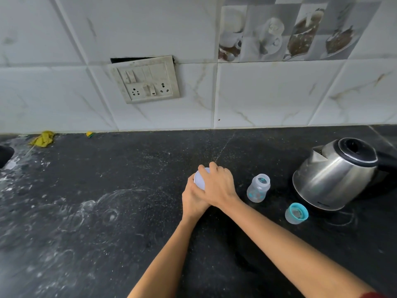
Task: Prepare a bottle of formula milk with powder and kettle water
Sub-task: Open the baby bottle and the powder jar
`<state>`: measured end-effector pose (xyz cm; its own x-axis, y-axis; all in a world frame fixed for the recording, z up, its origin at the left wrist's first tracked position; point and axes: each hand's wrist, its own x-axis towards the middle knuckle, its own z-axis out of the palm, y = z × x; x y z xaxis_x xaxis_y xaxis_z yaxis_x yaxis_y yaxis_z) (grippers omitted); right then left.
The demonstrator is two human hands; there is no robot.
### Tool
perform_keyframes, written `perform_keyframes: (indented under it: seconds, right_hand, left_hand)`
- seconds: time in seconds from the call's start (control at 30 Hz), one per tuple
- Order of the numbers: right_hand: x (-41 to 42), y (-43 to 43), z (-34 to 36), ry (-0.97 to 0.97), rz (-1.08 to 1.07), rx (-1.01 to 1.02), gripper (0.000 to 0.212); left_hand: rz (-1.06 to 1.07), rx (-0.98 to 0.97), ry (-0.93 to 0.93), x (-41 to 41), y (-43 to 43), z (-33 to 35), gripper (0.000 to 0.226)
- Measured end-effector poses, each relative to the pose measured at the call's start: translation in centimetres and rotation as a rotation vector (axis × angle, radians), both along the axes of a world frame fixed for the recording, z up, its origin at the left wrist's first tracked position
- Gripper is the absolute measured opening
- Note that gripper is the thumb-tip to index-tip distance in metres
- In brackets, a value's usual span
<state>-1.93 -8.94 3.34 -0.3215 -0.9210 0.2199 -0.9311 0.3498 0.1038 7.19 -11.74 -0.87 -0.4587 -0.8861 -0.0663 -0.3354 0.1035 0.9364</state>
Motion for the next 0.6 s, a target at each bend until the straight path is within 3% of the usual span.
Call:
perform_keyframes:
  seconds: [0.1,0.27,0.6]
  right_hand:
    - [-0.6,0.1,-0.9,-0.086,0.086,-0.146,0.063]
    - [-2.7,0.2,-0.4,-0.203,0.341,-0.176,0.057]
    - [-5.3,-0.2,3.4,-0.258,0.837,0.309,0.045]
  left_hand:
    - [-0.012,-0.052,-0.014,-0.1,-0.2,-0.3,0.085]
    - [-0.12,-0.057,-0.03,0.1,-1.7,-0.7,0.072]
    - [-0.258,-0.084,-0.093,0.6,-2.3,0.4,0.073]
